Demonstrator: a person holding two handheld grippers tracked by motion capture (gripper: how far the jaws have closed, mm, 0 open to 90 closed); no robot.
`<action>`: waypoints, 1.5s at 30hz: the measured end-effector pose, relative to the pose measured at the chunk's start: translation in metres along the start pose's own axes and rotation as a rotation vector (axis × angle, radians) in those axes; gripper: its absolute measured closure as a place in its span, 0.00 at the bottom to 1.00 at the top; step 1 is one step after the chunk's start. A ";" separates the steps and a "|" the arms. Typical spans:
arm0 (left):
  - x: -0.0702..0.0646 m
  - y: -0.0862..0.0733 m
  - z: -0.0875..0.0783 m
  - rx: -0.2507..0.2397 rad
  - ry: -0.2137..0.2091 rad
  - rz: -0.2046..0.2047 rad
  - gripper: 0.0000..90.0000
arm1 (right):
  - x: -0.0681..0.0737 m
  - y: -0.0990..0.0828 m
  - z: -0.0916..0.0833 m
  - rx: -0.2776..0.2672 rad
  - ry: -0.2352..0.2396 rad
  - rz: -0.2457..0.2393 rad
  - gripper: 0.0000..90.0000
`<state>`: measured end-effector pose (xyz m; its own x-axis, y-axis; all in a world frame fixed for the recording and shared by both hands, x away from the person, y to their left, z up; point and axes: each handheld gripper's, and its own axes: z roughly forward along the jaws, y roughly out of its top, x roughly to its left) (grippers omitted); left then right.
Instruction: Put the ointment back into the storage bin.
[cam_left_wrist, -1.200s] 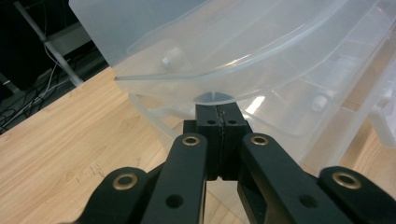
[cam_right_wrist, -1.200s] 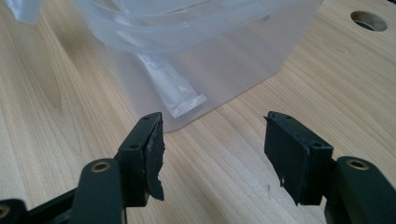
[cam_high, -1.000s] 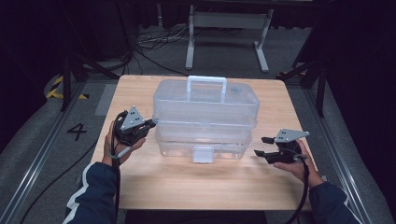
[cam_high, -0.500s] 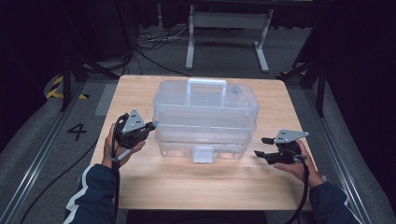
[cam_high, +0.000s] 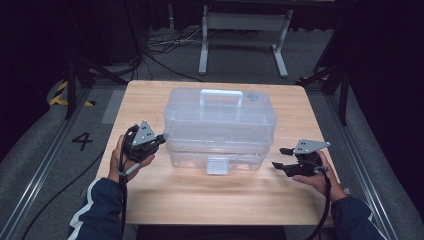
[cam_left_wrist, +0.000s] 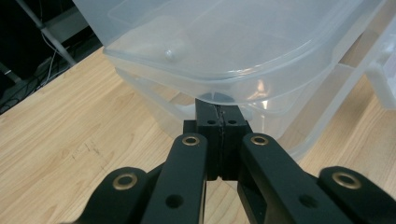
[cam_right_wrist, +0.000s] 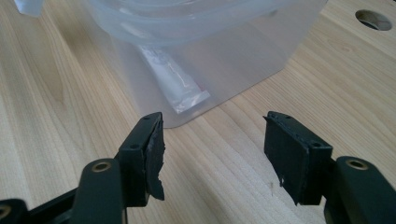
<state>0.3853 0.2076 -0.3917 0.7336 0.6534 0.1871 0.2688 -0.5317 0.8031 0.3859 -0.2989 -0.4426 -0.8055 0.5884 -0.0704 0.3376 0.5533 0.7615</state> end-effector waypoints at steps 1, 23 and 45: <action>-0.001 -0.001 0.000 0.000 -0.001 -0.003 1.00 | 0.000 0.000 0.000 0.000 0.000 0.000 0.43; -0.006 -0.007 0.003 0.037 0.005 0.024 1.00 | 0.004 0.000 0.002 0.006 0.009 -0.015 0.43; -0.008 -0.016 0.001 0.062 0.000 0.016 1.00 | 0.008 0.001 0.006 0.027 0.014 -0.040 0.43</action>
<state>0.3758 0.2102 -0.4068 0.7379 0.6446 0.1999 0.2954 -0.5748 0.7631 0.3823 -0.2901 -0.4461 -0.8253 0.5574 -0.0907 0.3181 0.5916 0.7409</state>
